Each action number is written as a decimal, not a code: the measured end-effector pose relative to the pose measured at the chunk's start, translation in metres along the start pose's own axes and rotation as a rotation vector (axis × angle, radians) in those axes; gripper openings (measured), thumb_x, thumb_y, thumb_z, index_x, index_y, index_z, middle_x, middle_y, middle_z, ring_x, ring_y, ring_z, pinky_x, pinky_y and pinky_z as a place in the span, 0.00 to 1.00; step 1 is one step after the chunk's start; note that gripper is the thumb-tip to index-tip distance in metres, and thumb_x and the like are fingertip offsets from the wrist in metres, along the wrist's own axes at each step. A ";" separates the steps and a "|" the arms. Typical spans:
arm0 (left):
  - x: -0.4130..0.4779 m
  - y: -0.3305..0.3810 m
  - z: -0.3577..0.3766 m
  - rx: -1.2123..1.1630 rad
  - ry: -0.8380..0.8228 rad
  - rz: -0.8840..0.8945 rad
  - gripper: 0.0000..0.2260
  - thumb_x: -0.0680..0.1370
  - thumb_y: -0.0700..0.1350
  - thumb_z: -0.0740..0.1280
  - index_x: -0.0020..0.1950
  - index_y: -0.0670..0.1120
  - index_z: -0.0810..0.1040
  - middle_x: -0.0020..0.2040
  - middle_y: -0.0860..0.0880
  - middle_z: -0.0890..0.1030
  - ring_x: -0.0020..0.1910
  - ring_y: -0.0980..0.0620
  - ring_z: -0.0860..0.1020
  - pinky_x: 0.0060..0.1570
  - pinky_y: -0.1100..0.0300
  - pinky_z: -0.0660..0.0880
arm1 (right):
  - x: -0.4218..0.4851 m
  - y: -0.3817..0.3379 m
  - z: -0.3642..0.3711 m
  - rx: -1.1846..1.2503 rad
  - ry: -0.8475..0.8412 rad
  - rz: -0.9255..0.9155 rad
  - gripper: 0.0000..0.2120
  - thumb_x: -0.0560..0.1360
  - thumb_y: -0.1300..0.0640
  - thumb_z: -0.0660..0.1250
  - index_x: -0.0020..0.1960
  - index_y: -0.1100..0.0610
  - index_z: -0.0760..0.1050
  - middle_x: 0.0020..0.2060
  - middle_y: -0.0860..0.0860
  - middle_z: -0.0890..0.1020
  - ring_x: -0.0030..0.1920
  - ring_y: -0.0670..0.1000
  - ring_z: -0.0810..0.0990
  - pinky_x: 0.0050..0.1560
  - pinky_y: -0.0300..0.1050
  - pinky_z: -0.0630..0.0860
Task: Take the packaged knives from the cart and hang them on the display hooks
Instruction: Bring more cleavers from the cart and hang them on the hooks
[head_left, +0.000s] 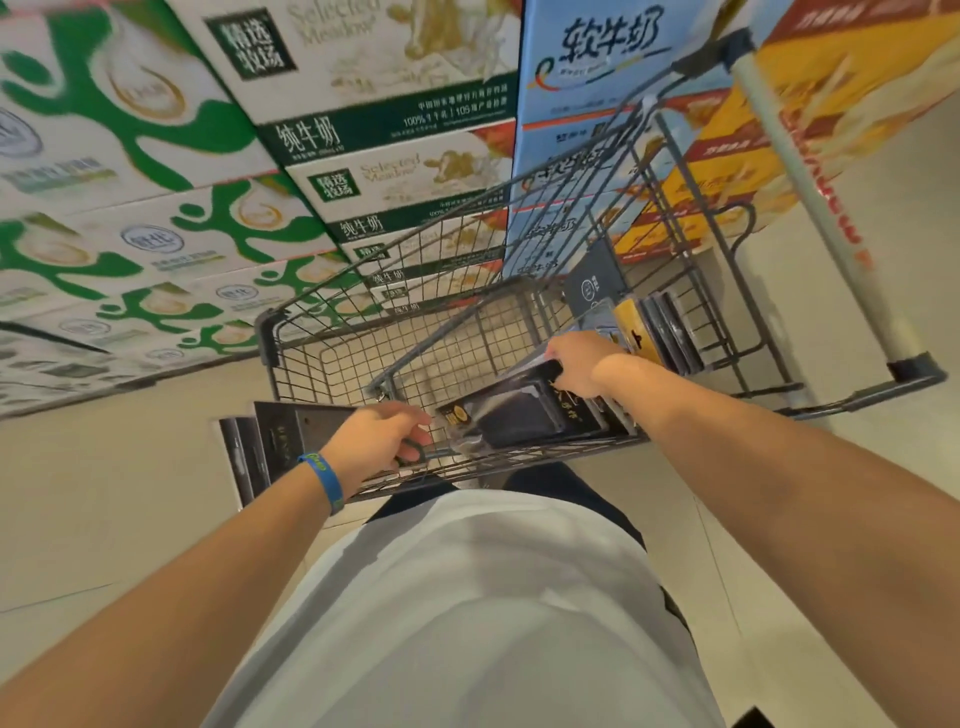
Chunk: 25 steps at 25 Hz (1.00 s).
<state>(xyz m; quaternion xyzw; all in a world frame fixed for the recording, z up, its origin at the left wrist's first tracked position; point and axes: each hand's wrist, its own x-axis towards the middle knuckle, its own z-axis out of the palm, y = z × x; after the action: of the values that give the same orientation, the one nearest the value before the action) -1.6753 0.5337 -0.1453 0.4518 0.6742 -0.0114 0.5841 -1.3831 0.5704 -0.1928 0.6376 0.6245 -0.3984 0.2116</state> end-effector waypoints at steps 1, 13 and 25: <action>0.001 -0.001 -0.002 -0.023 0.003 -0.002 0.11 0.83 0.45 0.58 0.53 0.50 0.81 0.46 0.51 0.86 0.38 0.55 0.81 0.38 0.62 0.77 | 0.002 -0.004 -0.003 0.065 0.026 -0.003 0.21 0.81 0.62 0.66 0.73 0.55 0.71 0.68 0.56 0.77 0.60 0.58 0.78 0.52 0.47 0.74; 0.025 0.051 -0.084 0.236 -0.031 0.390 0.40 0.68 0.60 0.78 0.76 0.59 0.63 0.73 0.55 0.67 0.69 0.55 0.67 0.65 0.59 0.66 | -0.054 -0.115 -0.151 -0.171 -0.028 -0.377 0.17 0.76 0.55 0.74 0.64 0.45 0.81 0.60 0.45 0.83 0.56 0.49 0.80 0.55 0.44 0.73; -0.041 0.146 -0.125 -0.368 0.204 0.828 0.15 0.67 0.63 0.76 0.38 0.52 0.85 0.34 0.54 0.81 0.33 0.58 0.78 0.35 0.67 0.74 | -0.183 -0.214 -0.353 0.119 0.772 -0.691 0.22 0.68 0.41 0.80 0.60 0.38 0.78 0.51 0.35 0.81 0.55 0.38 0.80 0.60 0.47 0.78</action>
<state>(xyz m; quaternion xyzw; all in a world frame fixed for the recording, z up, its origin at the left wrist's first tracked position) -1.6854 0.6633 0.0023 0.5705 0.4818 0.3871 0.5409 -1.4855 0.7546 0.2064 0.5055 0.8074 -0.2157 -0.2145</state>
